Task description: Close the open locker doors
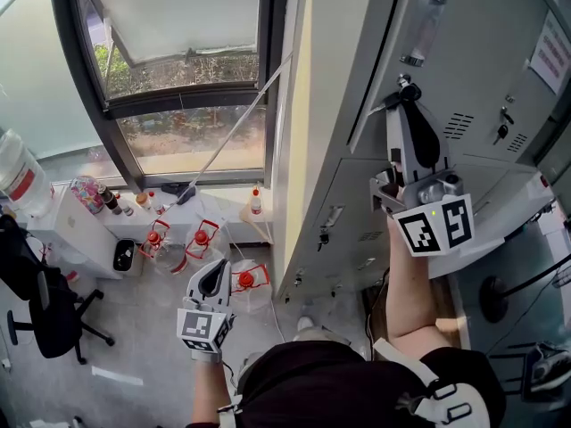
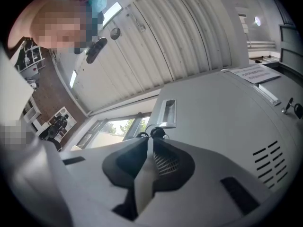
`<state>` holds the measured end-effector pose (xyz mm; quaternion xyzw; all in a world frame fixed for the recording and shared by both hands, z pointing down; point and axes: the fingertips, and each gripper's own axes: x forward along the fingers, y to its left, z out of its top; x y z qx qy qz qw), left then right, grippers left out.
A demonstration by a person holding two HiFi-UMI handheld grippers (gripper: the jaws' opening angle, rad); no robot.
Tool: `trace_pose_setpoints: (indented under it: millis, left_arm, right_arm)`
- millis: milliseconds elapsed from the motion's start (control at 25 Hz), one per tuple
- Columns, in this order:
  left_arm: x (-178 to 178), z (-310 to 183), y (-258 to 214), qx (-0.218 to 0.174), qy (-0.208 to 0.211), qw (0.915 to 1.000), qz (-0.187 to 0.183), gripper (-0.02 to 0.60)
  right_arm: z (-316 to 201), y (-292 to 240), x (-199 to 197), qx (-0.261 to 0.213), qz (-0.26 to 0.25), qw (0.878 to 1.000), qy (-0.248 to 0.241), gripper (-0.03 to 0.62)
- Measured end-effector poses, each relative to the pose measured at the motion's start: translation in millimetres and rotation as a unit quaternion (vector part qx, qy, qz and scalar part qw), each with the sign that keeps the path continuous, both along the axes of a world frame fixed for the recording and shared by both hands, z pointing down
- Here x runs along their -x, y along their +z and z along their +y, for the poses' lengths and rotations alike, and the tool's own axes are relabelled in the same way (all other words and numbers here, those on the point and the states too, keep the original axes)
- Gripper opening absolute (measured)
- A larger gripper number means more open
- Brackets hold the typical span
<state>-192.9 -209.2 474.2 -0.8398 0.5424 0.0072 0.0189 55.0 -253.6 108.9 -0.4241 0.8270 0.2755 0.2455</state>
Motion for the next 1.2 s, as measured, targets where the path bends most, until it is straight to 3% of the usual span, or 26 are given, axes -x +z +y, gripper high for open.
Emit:
trace_pose_setpoints:
  millis: [760, 1200]
  left_arm:
    - [2.5, 8.3, 5.3, 0.005, 0.004, 1.0, -0.002, 0.008]
    - [-44.6, 19.4, 12.4, 0.016, 0.088, 0.9958, -0.019, 0.008]
  right_arm:
    - [-11.6, 7.3, -2.3, 0.019, -0.002, 1.0, 0.001, 0.048]
    - [28.8, 65.6, -44.4, 0.073, -0.003, 0.996, 0.056, 0.048]
